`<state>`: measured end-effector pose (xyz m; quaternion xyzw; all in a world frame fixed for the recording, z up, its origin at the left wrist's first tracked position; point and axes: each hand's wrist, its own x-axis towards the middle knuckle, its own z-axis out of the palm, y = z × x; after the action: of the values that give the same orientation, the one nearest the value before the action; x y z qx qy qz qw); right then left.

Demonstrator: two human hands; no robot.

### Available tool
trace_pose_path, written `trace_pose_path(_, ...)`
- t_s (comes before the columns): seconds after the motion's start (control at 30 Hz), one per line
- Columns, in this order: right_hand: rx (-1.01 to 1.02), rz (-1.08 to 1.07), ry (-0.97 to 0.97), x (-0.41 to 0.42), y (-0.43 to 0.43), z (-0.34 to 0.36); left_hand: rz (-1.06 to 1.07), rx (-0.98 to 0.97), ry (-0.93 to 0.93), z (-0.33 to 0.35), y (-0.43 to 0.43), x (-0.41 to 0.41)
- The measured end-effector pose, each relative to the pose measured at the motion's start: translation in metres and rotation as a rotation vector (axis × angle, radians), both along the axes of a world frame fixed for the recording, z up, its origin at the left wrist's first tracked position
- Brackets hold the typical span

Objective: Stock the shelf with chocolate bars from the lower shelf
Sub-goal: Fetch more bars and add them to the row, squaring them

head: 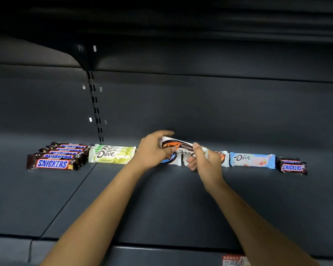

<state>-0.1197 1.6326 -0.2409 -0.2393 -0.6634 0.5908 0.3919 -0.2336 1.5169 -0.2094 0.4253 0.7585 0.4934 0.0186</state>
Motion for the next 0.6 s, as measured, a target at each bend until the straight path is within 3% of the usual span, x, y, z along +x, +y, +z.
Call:
trace_pose_path(0.17,-0.079,-0.066,-0.013,0.007,0.010,0.004,-0.110,0.251,-0.504,-0.008,0.013,0.007)
trace_pose_path(0.37,-0.118,-0.050,0.127,0.003,0.012,0.001,-0.141,0.330,-0.825,-0.020,0.011,0.011)
trace_pose_path(0.43,-0.154,-0.009,0.136,0.000,0.015,-0.003,-0.206,0.321,-0.831,-0.022,0.009,0.015)
trace_pose_path(0.6,-0.136,0.102,0.104,-0.004,0.010,-0.007,-0.253,0.226,-0.611,-0.030,0.013,0.024)
